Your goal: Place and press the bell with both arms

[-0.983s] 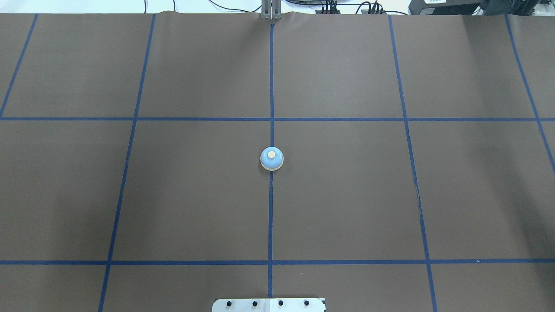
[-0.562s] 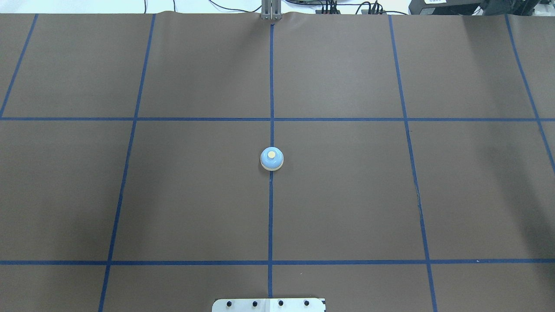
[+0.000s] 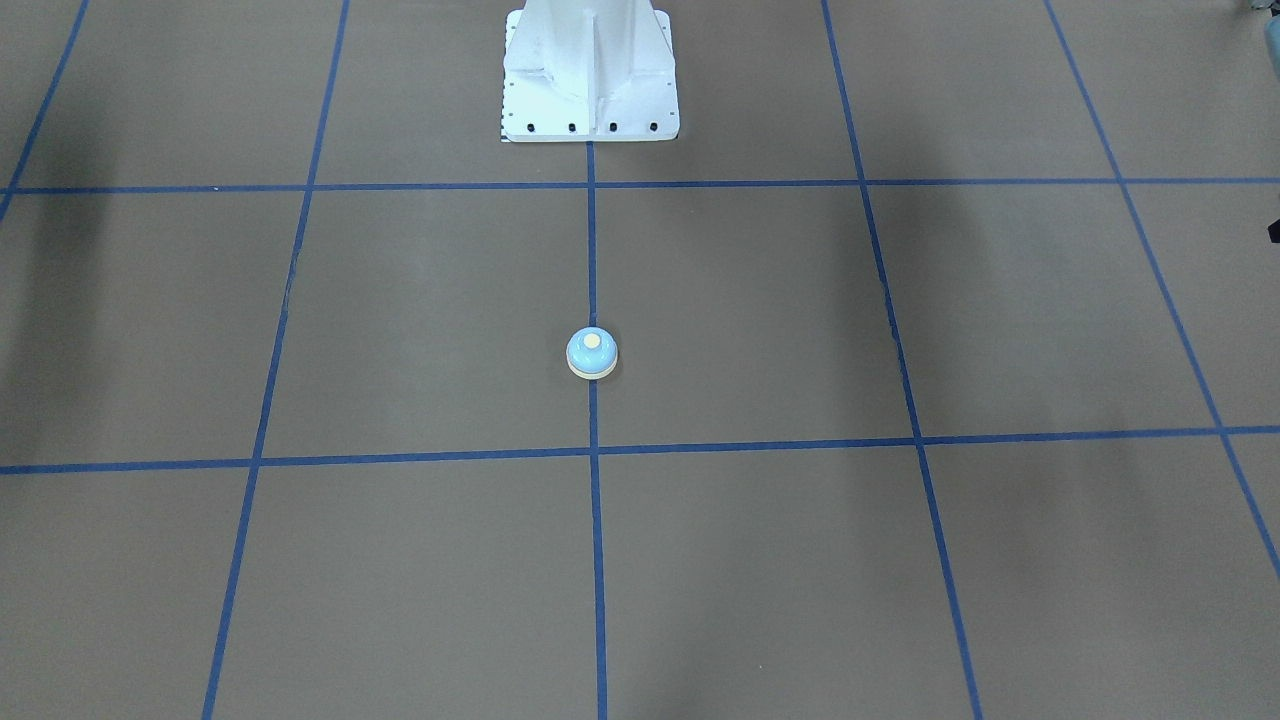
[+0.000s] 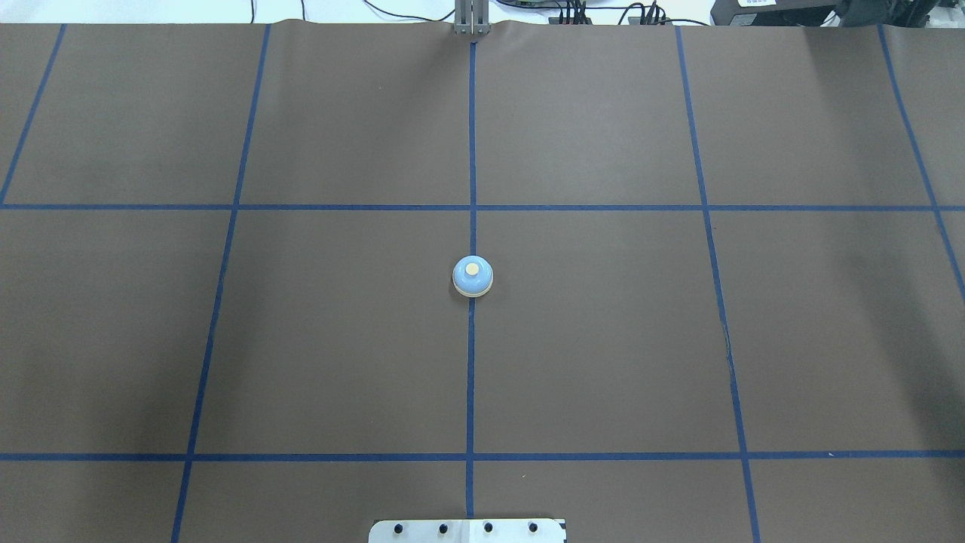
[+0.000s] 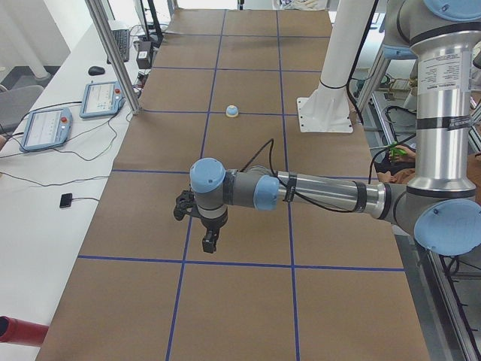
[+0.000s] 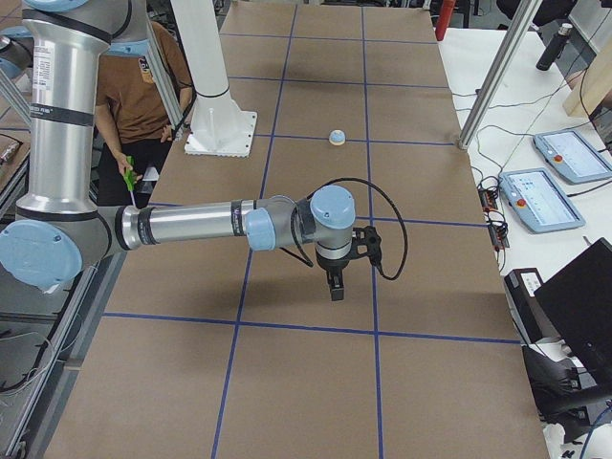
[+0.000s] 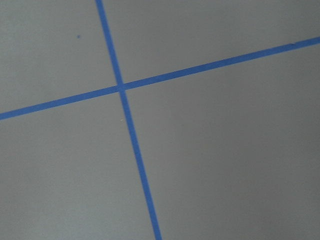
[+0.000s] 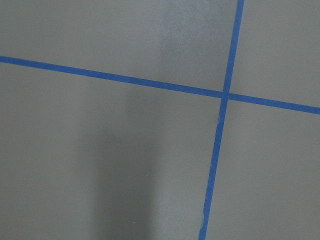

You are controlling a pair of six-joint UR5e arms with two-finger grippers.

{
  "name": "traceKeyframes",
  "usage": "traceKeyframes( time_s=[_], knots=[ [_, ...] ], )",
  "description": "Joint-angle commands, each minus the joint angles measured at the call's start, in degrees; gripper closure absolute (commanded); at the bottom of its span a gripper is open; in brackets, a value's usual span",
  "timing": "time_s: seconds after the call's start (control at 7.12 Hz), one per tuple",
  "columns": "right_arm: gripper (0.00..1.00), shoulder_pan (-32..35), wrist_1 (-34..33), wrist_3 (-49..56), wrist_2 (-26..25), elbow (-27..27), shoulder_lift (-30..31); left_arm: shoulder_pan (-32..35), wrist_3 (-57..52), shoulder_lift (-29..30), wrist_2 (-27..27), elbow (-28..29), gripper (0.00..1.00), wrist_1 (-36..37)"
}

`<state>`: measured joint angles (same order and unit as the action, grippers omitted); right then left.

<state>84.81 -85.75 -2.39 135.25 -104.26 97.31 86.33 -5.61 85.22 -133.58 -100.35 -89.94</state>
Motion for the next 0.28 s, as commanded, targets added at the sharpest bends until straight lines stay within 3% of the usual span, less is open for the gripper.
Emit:
traceKeyframes(
  time_s=[0.0,0.14],
  knots=[
    [0.00,0.0,-0.3,-0.3,-0.2,0.4,-0.8,2.2,-3.1,-0.5,0.0,0.9,0.00,-0.9],
    [0.00,0.0,0.1,-0.7,-0.2,1.0,-0.7,2.3,-3.1,-0.1,0.0,0.8,0.00,-0.9]
  ],
)
